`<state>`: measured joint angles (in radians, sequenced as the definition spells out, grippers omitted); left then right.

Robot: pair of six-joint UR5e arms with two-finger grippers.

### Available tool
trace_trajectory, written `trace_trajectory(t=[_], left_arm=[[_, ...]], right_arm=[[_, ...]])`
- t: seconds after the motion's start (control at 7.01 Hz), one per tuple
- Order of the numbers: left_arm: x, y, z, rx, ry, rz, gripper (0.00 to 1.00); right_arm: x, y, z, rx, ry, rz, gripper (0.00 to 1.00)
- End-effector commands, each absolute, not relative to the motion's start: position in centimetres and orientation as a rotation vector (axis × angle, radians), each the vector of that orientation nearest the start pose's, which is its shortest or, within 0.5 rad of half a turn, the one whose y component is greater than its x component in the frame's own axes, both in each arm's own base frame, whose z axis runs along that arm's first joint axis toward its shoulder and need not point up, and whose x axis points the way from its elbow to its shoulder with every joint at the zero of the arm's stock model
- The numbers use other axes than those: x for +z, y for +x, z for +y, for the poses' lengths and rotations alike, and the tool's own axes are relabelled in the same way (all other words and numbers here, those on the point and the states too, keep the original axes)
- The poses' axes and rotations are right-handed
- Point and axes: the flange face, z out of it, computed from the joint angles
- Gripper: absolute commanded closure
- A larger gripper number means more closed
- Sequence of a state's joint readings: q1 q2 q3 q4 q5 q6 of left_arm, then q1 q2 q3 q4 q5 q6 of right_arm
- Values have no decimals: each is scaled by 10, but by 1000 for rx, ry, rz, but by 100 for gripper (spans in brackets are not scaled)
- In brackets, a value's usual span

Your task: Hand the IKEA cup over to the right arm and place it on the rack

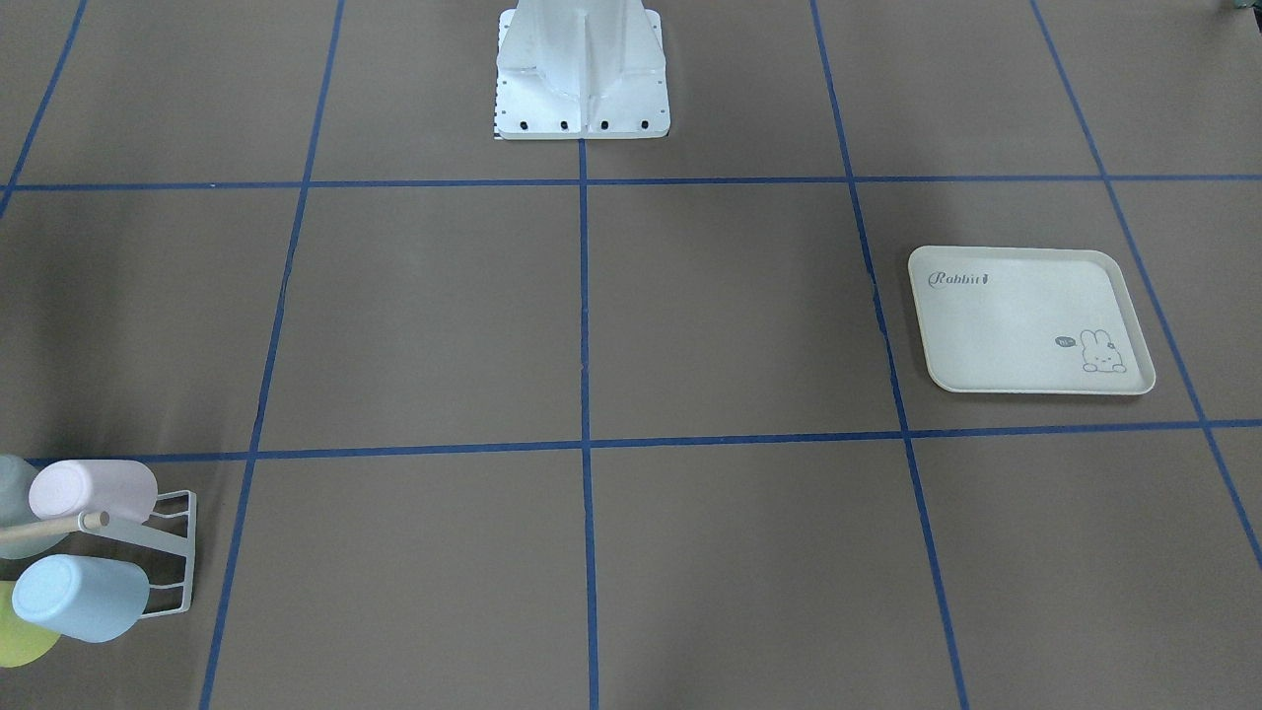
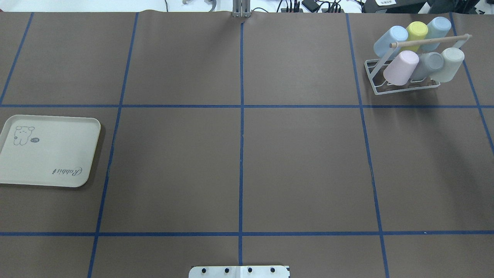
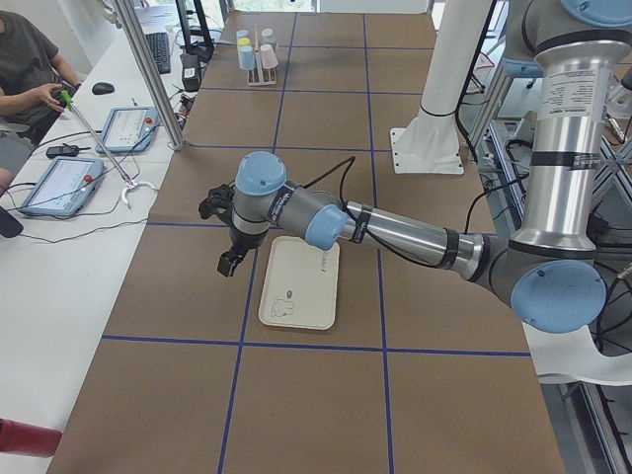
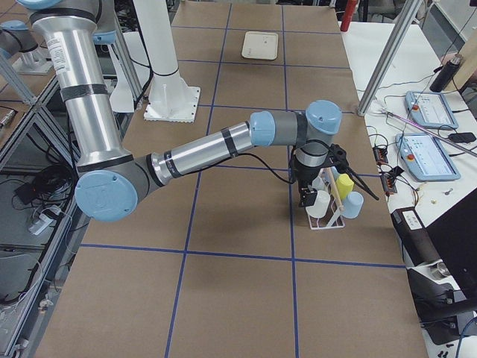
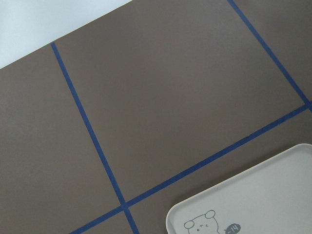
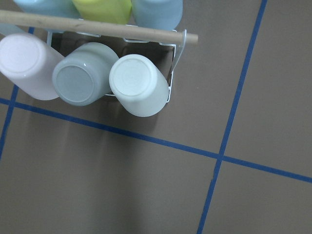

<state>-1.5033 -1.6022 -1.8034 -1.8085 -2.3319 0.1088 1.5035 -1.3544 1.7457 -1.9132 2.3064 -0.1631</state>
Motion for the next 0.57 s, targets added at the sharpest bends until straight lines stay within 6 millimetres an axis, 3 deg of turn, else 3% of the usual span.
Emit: trace_trajectory(t=[0.0, 0.14, 0.43], left_arm=[[513, -31, -498, 350, 475, 745, 1], [513, -27, -495, 356, 468, 783, 1], [511, -26, -502, 357, 471, 783, 1]], right_arm=[[516, 30, -529, -261, 136, -744, 0], [521, 30, -524, -273, 175, -747, 0], [511, 17, -532, -283, 180, -748, 0]])
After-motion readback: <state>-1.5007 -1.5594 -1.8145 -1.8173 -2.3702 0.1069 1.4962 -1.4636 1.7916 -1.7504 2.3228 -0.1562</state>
